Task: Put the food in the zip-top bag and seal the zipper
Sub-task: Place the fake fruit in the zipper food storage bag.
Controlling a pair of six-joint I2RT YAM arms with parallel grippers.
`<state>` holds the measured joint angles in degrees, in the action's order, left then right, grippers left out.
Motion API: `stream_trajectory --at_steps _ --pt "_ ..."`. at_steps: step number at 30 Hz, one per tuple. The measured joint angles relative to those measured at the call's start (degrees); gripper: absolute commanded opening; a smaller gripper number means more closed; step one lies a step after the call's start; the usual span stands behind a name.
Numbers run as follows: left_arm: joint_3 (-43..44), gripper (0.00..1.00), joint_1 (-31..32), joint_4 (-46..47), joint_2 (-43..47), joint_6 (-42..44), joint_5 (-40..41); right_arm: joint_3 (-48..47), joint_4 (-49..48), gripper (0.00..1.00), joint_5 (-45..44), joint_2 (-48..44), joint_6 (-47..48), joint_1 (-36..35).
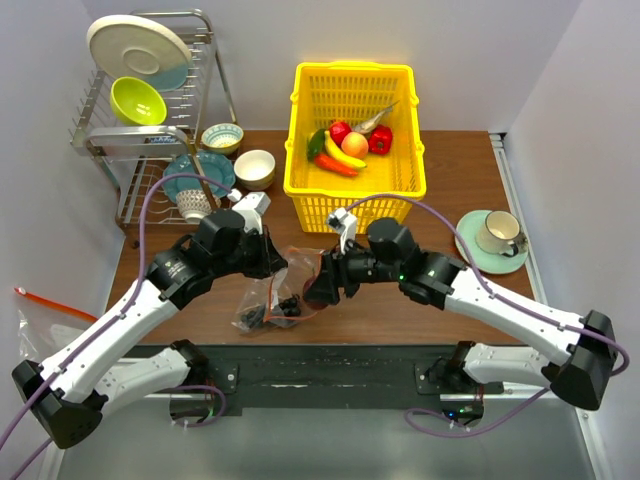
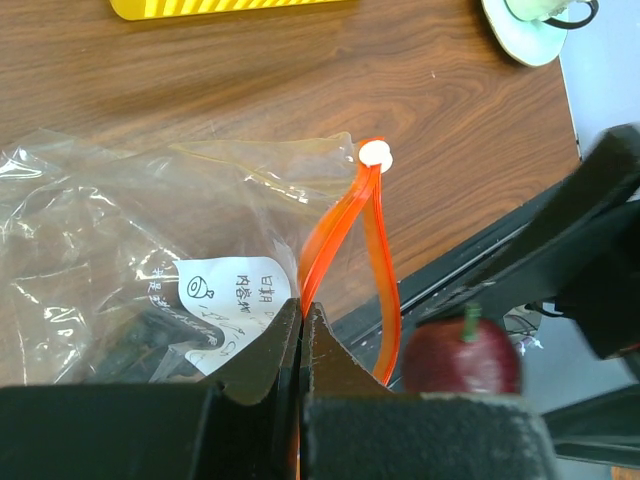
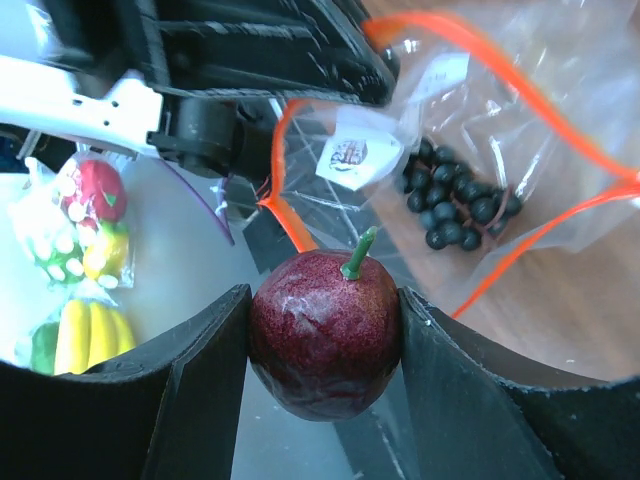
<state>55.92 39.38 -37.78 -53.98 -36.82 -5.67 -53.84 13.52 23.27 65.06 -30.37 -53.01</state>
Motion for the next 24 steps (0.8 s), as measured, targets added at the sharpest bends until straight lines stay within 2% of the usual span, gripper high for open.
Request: stream_trajectory --at_steps 7,9,10,11,12,14,22,24 --pt "0.0 0.0 0.0 0.0 0.3 0.0 -0.2 1.2 -5.6 0.24 -5.3 3.6 -3.7 -2.8" --pt "0.0 0.0 0.0 0.0 0.6 0.0 -0.2 1.2 -5.9 0.32 -7.3 4.2 -4.2 -3.1" --pt "0.0 0.0 0.0 0.0 0.8 0.0 -0.2 1.1 -5.9 0.39 -8.1 4.6 -4.3 -3.3" --pt "0.0 0.0 0.0 0.0 0.9 0.0 -0.2 1.1 -5.9 0.64 -9.2 4.9 -4.6 -3.5" --pt "0.0 0.0 0.0 0.0 1.0 0.0 -0.2 1.0 -5.9 0.78 -10.5 5.5 -4.8 -3.7" --pt "0.0 0.0 0.0 0.0 1.2 -0.1 -0.2 0.5 -5.9 0.91 -12.1 6.6 -5.3 -4.0" --pt "0.0 0.0 0.0 -0.1 1.3 -0.2 -0.2 -1.7 -4.5 0.91 -16.7 6.9 -5.4 -5.2" --pt "0.0 0.0 0.0 0.0 1.5 -0.2 -0.2 -2.6 -2.9 0.96 -18.2 5.6 -4.8 -5.2"
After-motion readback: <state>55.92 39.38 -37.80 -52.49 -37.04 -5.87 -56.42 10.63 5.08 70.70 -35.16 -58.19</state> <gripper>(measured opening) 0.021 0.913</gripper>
